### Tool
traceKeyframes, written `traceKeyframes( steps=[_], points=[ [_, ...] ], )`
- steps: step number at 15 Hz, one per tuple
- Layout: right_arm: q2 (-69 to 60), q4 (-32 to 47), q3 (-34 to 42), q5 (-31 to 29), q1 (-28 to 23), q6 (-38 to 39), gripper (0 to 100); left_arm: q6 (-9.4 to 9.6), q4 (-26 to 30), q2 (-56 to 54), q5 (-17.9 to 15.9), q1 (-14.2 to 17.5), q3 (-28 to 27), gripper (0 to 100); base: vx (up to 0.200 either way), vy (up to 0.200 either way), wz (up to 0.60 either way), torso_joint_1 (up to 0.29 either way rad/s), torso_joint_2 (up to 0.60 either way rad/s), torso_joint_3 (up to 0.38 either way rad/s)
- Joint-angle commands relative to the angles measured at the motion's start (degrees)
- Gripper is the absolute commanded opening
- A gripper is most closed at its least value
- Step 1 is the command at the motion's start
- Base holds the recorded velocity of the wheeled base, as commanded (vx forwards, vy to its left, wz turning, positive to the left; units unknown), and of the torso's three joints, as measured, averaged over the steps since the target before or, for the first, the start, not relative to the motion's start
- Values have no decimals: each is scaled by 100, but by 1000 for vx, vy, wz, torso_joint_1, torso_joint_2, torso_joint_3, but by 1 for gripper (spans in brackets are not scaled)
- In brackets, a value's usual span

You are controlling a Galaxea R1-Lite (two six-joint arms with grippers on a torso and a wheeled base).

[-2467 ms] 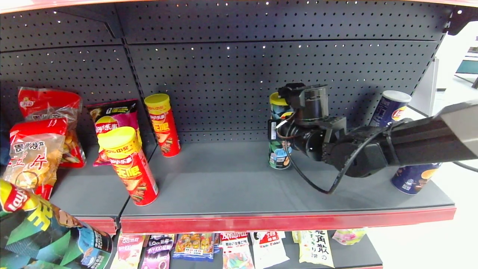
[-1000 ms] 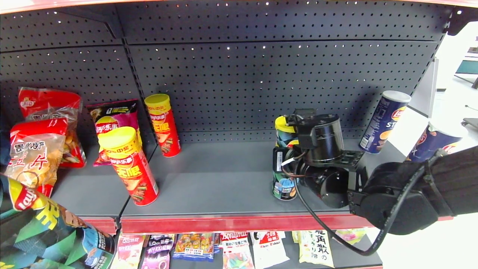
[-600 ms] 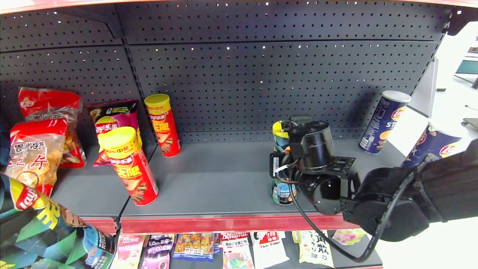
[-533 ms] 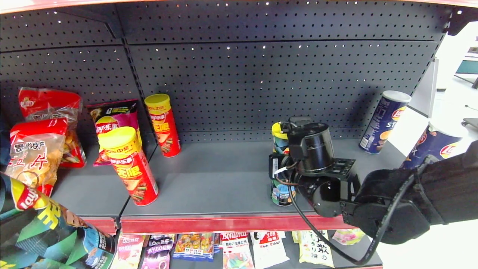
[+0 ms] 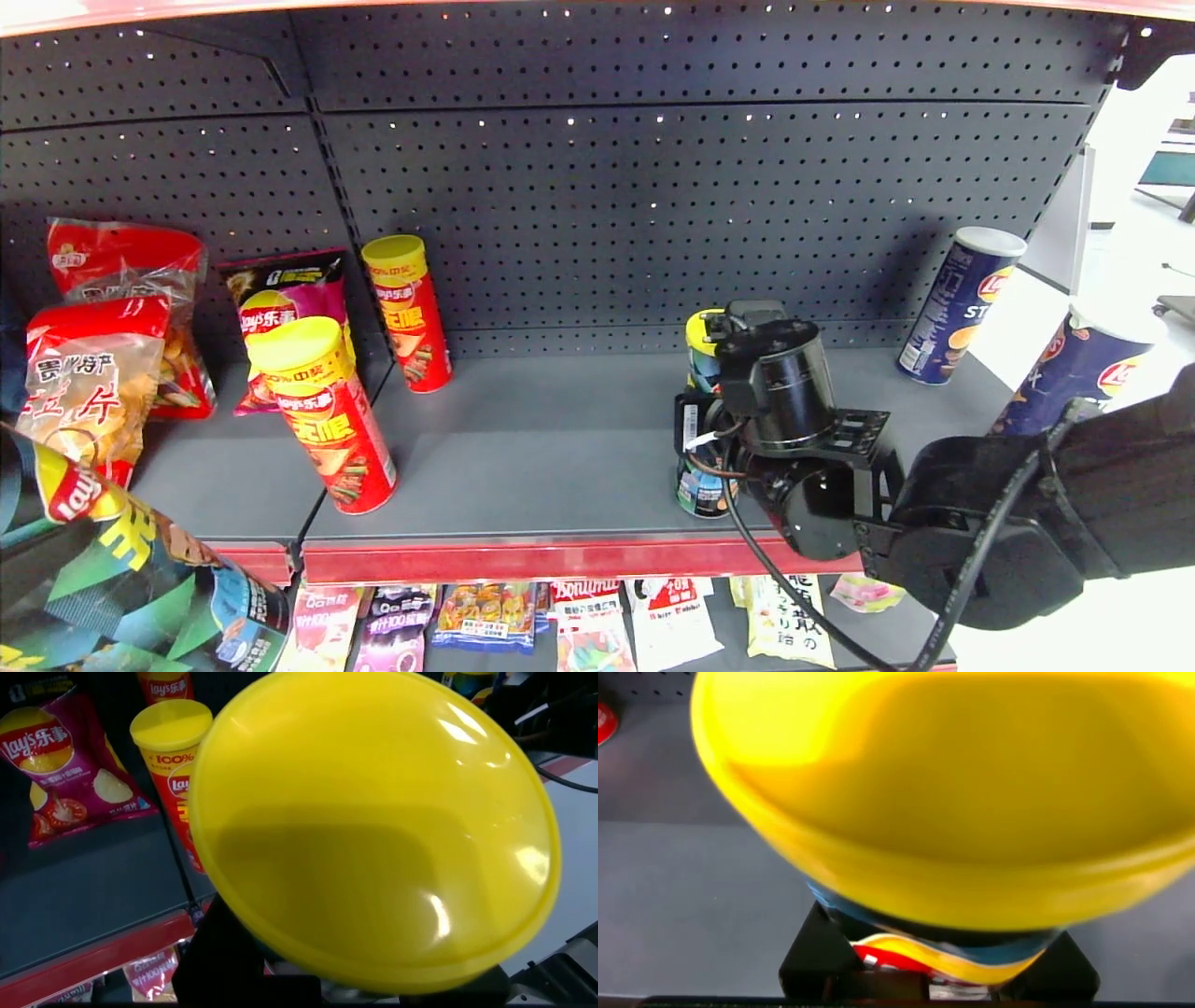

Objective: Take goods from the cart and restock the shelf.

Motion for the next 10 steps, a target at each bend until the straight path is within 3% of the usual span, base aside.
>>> traceKeyframes(
  steps=[1,6,10],
  points=[
    [-13,-6,-22,-24,90,-6,0,-1,10,11,-2,0,2,0,0,0,0,0,0,0],
    [31,-6,-13,-455,309,12,0,-1,1,2,-2,0,-7,0,0,0,0,0,0,0],
    [67,-58,-48,-464,283,12,0,-1,1,-6,-2,0,-7,0,0,0,0,0,0,0]
  ],
)
